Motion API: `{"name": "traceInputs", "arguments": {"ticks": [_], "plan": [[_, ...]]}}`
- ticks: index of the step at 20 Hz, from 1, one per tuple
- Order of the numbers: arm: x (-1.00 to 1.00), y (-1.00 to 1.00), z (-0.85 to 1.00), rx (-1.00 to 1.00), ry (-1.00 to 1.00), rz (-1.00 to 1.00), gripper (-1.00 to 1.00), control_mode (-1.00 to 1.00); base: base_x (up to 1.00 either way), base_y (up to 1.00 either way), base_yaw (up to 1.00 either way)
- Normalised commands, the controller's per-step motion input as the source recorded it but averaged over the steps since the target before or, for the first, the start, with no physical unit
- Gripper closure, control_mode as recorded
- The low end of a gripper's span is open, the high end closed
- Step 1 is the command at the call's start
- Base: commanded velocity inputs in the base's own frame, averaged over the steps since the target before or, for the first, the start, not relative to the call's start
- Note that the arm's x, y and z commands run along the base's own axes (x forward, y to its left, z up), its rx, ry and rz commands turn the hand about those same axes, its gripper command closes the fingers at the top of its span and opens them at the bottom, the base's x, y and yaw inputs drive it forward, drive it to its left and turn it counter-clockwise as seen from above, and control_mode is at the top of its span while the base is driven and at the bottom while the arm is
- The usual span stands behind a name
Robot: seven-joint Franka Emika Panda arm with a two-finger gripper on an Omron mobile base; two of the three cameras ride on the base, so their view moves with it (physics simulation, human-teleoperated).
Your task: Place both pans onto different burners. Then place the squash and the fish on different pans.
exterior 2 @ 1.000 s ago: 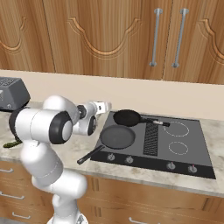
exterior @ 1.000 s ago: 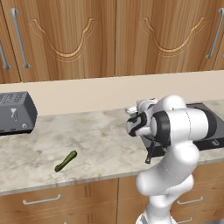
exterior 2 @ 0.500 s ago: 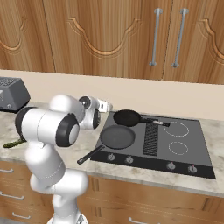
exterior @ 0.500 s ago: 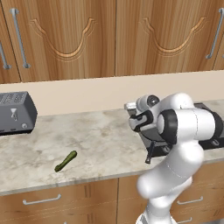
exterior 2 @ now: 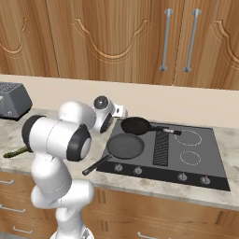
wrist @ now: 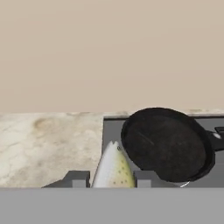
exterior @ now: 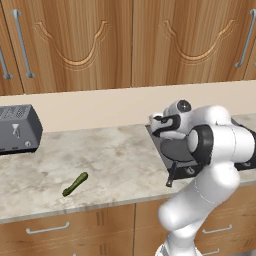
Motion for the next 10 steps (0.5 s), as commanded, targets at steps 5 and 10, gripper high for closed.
{"name": "traceInputs", "arguments": {"ticks": [5, 10], "plan": [[0.15, -0.17, 0.0, -0.07, 0.0, 0.01, 1.0, -1.0, 0.0, 0.0, 0.0], [0.21, -0.11, -0.02, -0.12, 0.03, 0.06, 1.0, -1.0, 0.0, 0.0, 0.0]]}}
